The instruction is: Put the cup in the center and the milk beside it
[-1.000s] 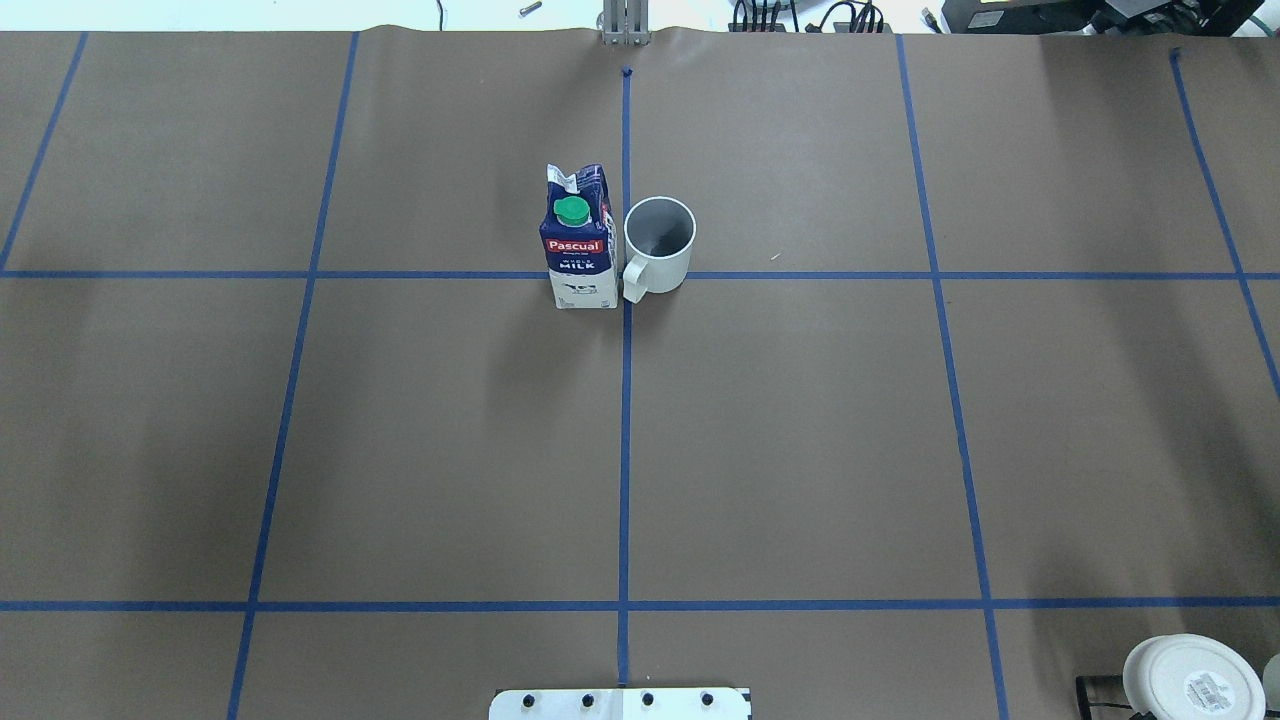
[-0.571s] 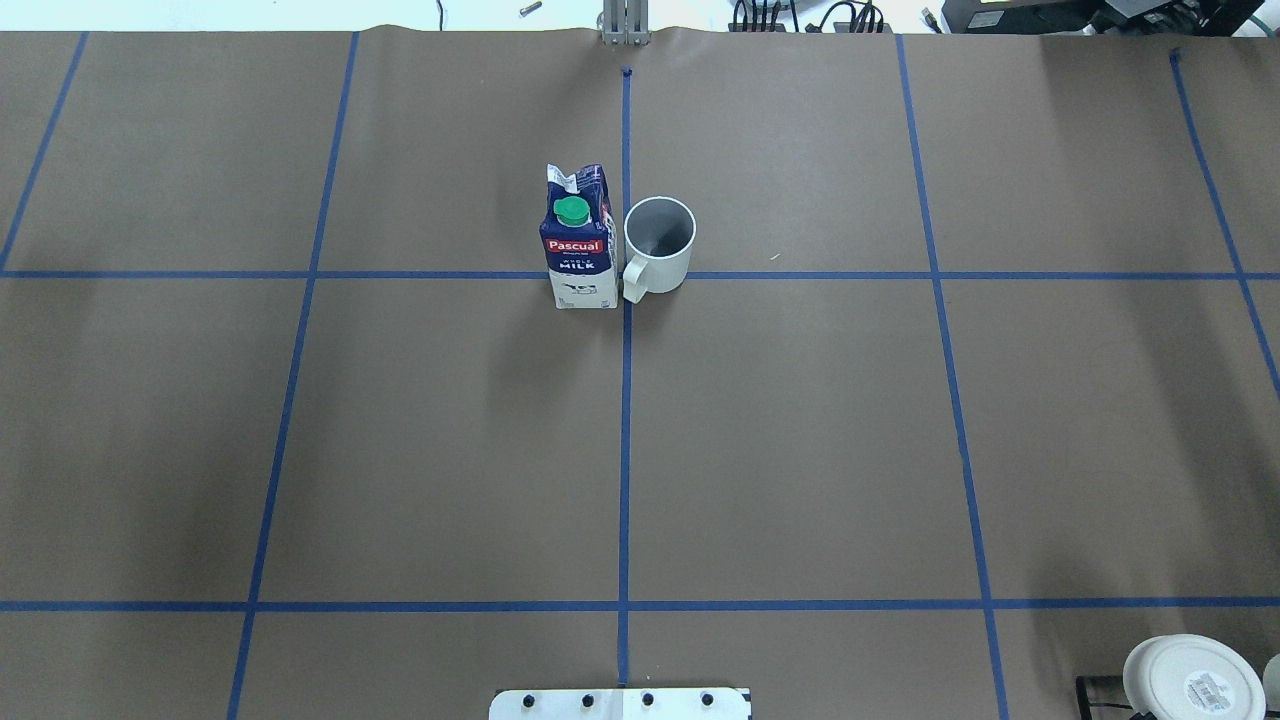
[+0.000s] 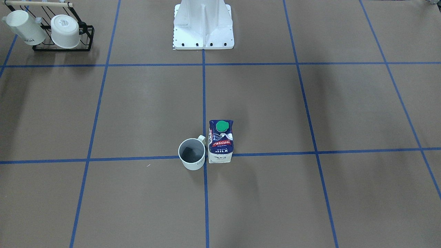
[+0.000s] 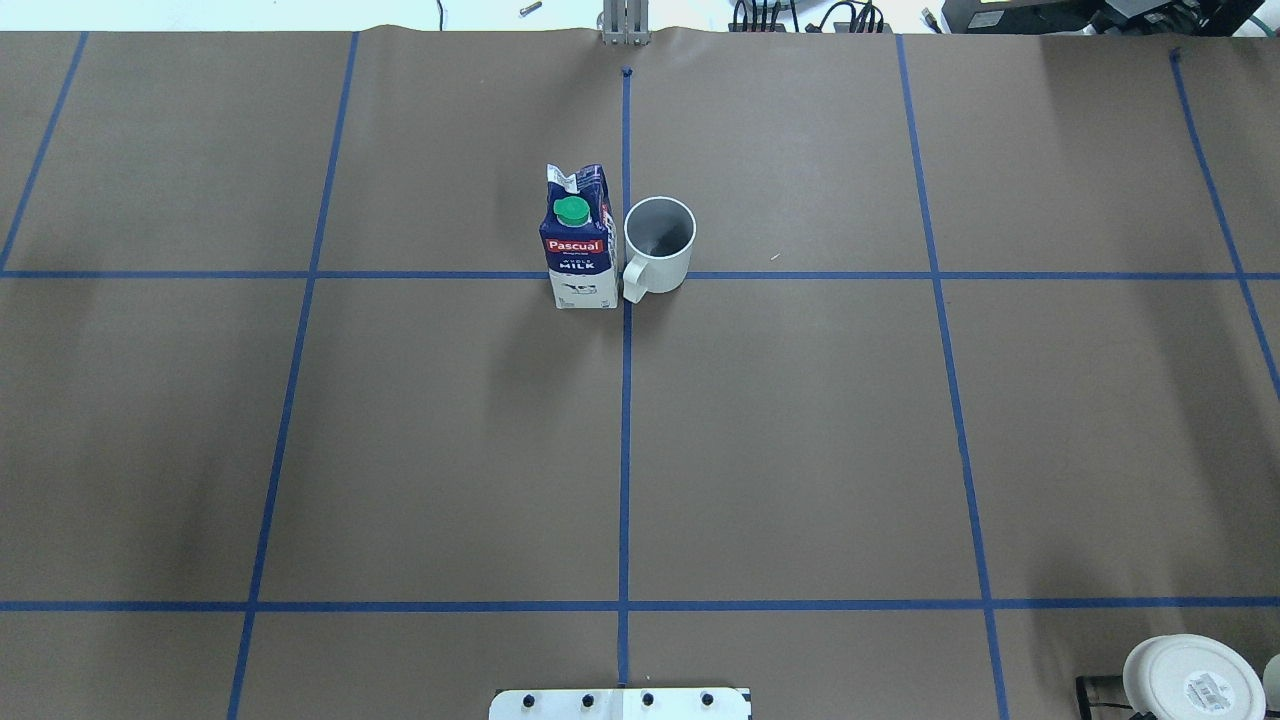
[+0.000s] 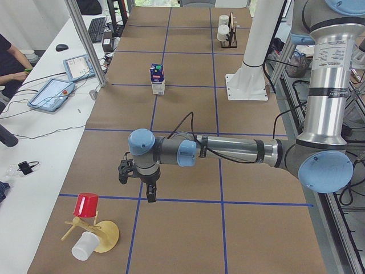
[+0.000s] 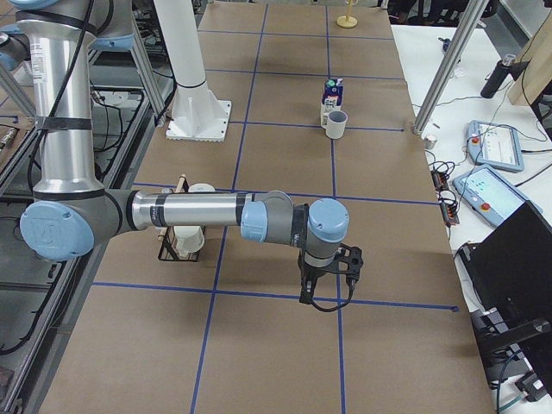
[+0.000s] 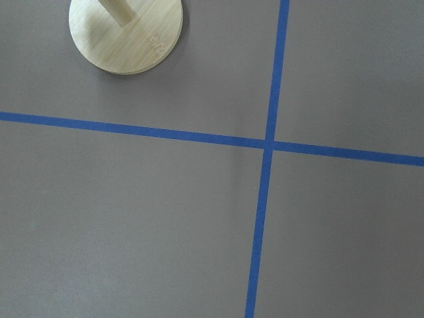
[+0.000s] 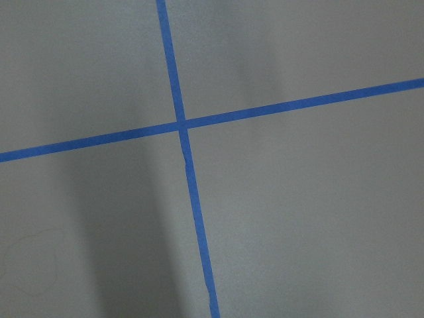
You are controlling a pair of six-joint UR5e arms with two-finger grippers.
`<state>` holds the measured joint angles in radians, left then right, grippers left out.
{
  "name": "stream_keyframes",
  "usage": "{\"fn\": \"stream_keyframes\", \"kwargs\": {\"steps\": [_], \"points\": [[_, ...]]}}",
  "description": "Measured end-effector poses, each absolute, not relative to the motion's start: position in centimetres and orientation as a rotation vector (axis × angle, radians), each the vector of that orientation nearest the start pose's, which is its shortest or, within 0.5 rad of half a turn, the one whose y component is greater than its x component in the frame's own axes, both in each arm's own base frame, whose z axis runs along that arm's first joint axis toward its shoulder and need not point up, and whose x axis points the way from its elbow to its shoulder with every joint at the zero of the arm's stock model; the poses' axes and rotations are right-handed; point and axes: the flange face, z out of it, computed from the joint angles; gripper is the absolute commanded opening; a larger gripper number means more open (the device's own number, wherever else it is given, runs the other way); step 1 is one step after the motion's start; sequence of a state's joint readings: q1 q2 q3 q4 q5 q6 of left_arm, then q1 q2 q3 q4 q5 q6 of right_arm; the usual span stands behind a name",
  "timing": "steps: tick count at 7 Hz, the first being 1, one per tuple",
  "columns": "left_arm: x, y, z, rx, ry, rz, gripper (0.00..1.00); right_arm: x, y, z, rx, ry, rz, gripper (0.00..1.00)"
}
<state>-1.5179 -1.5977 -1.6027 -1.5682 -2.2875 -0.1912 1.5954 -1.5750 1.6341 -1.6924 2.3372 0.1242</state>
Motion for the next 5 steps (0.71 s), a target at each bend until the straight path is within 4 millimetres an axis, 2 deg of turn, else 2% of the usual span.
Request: {"fn": "stream_keyframes", "kwargs": {"steps": [5], "points": [[-4.13,-51.06,63.17,-0.029,0.718,-0.112,0.99,8.29,-47.74,64.57,-0.098,-0.767,0.182,1.00]]}}
